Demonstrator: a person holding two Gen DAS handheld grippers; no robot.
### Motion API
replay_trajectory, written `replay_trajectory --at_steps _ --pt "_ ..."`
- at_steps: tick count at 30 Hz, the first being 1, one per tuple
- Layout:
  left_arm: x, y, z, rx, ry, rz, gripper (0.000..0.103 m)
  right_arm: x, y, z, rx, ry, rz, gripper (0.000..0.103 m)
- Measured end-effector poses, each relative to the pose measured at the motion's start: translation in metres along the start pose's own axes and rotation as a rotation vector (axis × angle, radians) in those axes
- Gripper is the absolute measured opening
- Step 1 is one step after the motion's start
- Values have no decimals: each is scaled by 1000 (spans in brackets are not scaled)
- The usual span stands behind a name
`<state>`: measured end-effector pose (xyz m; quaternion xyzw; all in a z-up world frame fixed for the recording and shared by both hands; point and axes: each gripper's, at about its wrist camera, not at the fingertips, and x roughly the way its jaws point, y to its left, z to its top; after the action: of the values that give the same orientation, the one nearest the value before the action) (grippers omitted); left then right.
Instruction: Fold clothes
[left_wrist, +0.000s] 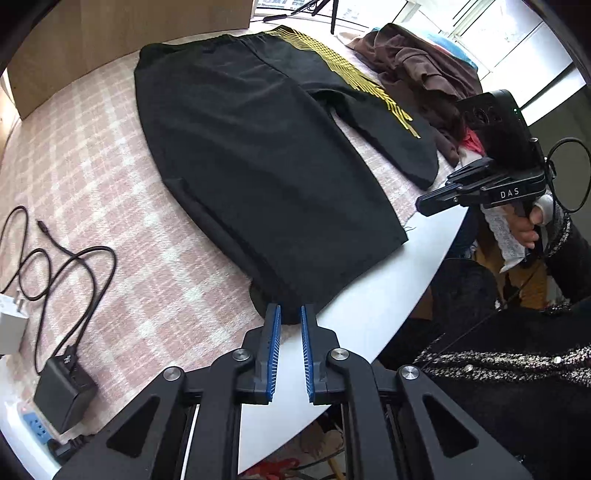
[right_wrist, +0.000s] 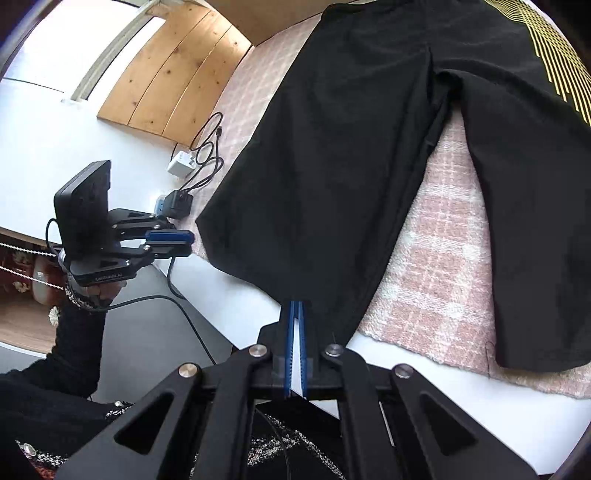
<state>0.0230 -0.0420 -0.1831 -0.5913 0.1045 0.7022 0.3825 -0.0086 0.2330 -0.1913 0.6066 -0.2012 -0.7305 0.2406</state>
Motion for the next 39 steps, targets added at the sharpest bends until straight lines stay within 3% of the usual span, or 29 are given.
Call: replay_trajectory --at_steps 3,6,9,12,15,18,22,24,25,26,28,30,32,34,36,39 --pt "12 -2 3 -6 4 9 31 3 -3 -7 -24 46 -121 16" --pt "24 -4 5 -13 8 19 32 -16 -15 -14 12 -20 -129 17" --pt "36 -7 8 -19 12 28 44 -44 -30 -19 57 -104 -103 17" --pt "48 -9 11 -25 16 37 46 -62 -38 -22 79 -154 -80 27" --pt "56 -12 13 -26 20 39 41 -47 -24 -20 9 -127 -113 28" --pt "56 -14 15 -17 31 23 16 -14 -5 -16 -91 -73 -149 28" --pt "51 -11 18 -46 67 9 4 21 3 -16 -203 5 -212 28" --pt "41 -10 19 -62 64 5 4 29 8 -16 -262 19 -231 26" --pt "35 -9 20 -67 58 6 4 28 8 -14 -260 23 -210 8" --pt "29 -8 20 -73 51 6 4 24 6 -11 -237 25 -176 5" --pt "18 -14 24 -90 43 34 8 9 -1 -7 -164 -2 -87 5" --pt "21 -8 18 -87 96 131 18 -7 -8 -7 -127 -26 -22 5" --pt "27 -3 9 -84 139 241 20 -14 -7 -16 -148 20 -70 10" --pt "24 0 3 -132 122 236 20 -27 -7 -27 -164 46 -129 16" --pt "17 -11 5 -143 68 199 20 -61 -19 -36 -143 -23 -147 16" --pt "15 -52 24 -80 -9 152 21 -121 -54 -37 -52 -165 -214 16"
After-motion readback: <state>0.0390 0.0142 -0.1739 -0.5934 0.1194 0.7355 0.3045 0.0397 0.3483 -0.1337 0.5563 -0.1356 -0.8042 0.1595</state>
